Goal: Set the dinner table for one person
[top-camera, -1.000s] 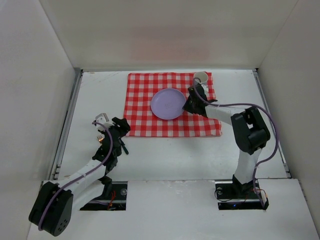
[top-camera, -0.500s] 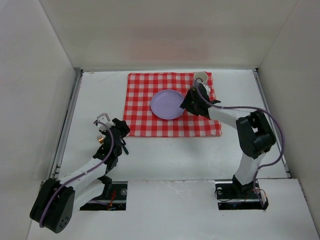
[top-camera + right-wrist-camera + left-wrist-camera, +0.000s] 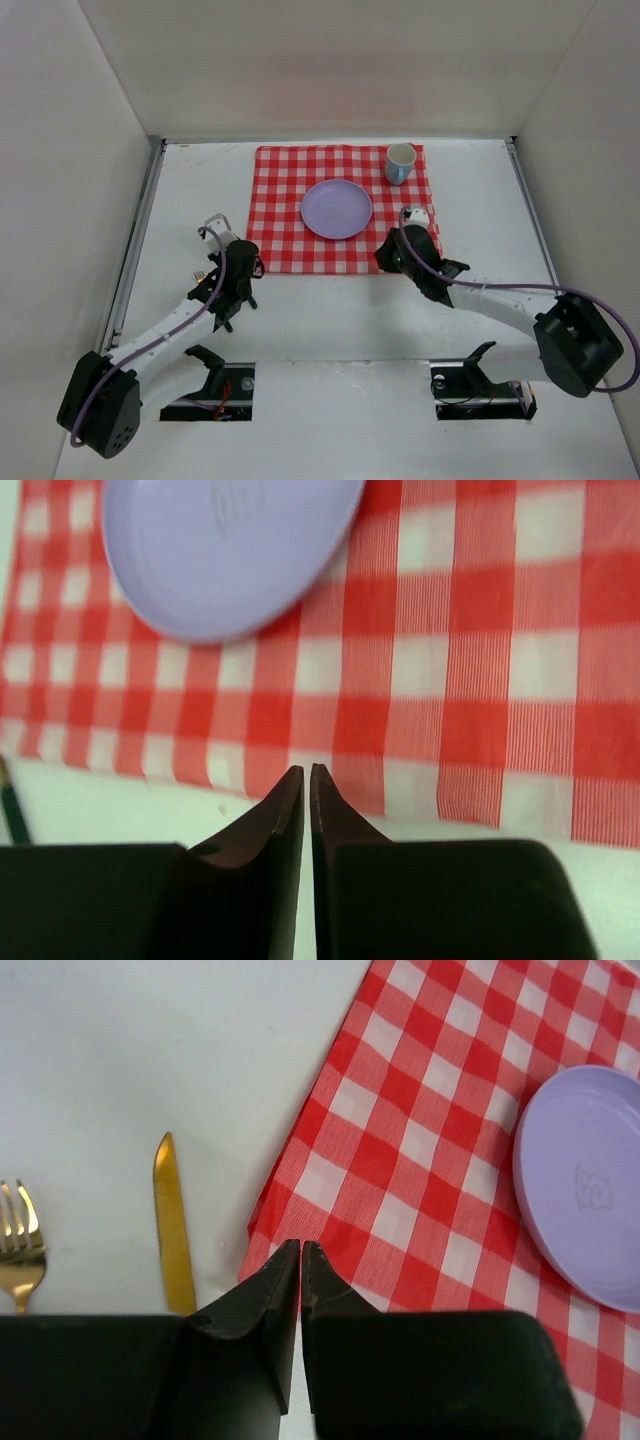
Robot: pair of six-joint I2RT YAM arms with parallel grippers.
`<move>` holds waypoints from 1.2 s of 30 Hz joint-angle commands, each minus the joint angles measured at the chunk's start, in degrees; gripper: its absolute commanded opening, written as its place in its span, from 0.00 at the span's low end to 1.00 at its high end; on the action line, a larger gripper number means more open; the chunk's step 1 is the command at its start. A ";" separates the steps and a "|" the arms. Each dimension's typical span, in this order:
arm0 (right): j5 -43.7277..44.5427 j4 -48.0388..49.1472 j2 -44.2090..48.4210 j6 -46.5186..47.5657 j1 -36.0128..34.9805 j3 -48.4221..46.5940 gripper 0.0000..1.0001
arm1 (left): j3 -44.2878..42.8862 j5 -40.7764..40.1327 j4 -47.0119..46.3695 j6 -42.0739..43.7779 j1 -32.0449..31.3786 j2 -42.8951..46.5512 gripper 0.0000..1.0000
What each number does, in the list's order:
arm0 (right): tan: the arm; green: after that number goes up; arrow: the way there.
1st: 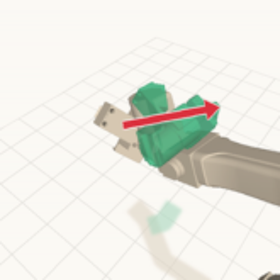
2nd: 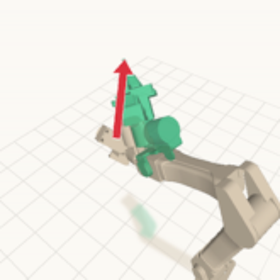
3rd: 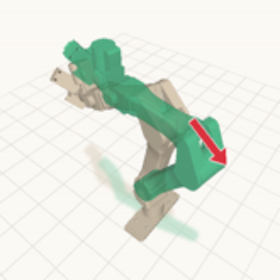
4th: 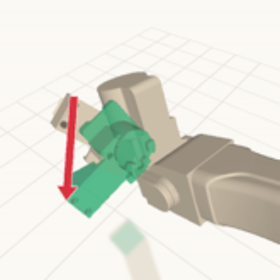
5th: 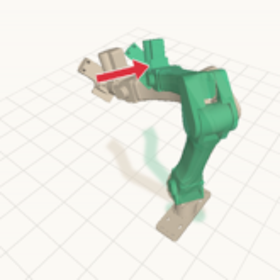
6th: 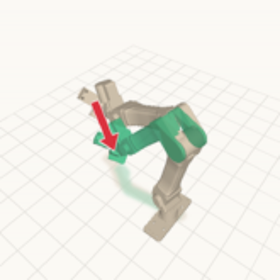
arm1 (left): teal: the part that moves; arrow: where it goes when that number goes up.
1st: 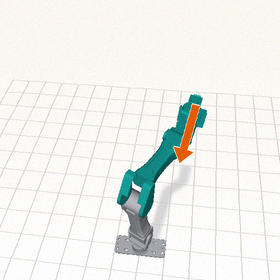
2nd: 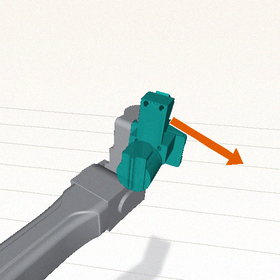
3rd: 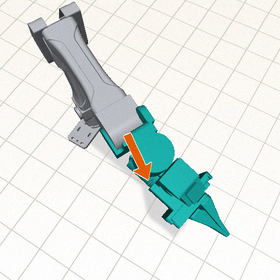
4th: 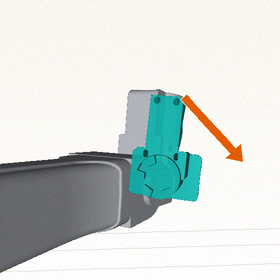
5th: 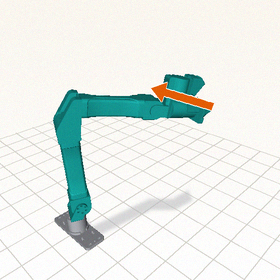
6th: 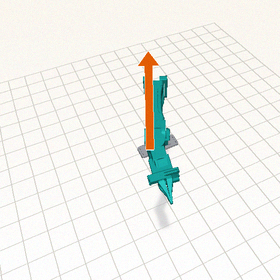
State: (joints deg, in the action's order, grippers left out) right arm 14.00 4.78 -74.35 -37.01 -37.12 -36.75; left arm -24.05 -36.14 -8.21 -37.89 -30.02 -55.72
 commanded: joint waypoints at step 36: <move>3.32 8.85 6.06 0.89 -3.52 3.62 0.42 | -4.25 2.57 23.33 -9.84 -4.39 -13.00 0.30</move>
State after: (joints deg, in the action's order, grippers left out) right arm 16.34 10.79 -68.90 -36.25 -39.90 -32.93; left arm -26.94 -32.88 17.19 -48.71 -34.83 -67.79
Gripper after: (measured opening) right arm 0.420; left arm 0.304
